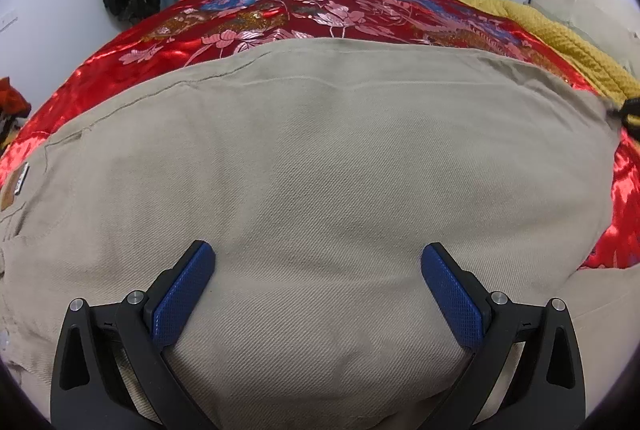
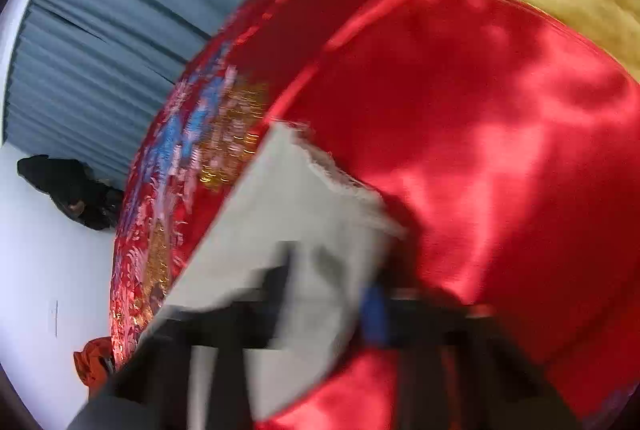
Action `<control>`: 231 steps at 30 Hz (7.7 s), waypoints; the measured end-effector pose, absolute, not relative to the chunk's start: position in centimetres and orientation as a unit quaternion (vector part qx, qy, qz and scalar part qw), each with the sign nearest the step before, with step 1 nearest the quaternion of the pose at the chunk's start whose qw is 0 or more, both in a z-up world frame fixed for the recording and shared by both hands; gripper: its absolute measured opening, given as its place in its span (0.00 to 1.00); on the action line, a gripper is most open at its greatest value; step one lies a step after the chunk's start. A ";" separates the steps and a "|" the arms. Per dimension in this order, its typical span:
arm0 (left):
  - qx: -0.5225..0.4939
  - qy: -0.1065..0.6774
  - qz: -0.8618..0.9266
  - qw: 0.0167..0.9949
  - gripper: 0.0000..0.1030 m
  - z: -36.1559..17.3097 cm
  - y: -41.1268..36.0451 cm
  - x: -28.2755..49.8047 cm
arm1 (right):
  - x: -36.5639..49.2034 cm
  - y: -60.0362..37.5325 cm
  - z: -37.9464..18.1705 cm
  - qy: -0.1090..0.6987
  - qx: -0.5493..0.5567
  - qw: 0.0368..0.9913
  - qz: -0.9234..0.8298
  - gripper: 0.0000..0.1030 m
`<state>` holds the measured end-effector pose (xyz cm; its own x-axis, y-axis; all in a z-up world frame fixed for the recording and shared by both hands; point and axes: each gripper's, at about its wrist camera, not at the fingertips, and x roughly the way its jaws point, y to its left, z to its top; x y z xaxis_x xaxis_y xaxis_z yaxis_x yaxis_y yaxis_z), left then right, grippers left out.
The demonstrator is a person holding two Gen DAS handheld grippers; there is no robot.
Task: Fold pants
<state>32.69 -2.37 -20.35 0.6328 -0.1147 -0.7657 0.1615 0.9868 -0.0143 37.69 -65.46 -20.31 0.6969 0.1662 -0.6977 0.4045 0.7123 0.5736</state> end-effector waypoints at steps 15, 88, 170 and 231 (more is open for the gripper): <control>0.035 0.425 -0.073 0.901 0.99 -20.3 -2.6 32.8 | 12.7 -66.8 -16.7 0.475 0.095 0.870 -0.091 0.17; 0.031 0.443 -0.066 0.893 1.00 -20.2 -5.0 23.8 | 10.1 -45.9 -22.1 0.470 0.058 0.857 -0.205 0.90; -0.358 0.393 -0.237 0.813 0.01 -6.2 3.0 33.1 | 9.4 -56.9 -8.2 0.276 0.400 0.873 -0.022 0.04; 0.091 0.542 -0.342 0.762 0.51 -16.8 -25.9 8.5 | -3.9 -67.1 -17.0 0.381 0.423 0.813 -0.121 0.07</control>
<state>8.45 -25.86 -16.82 0.1778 -0.4225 -0.8888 0.6203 0.7492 -0.2320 -3.91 -67.06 -16.97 0.6805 0.1254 -0.7219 0.5184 0.6138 0.5954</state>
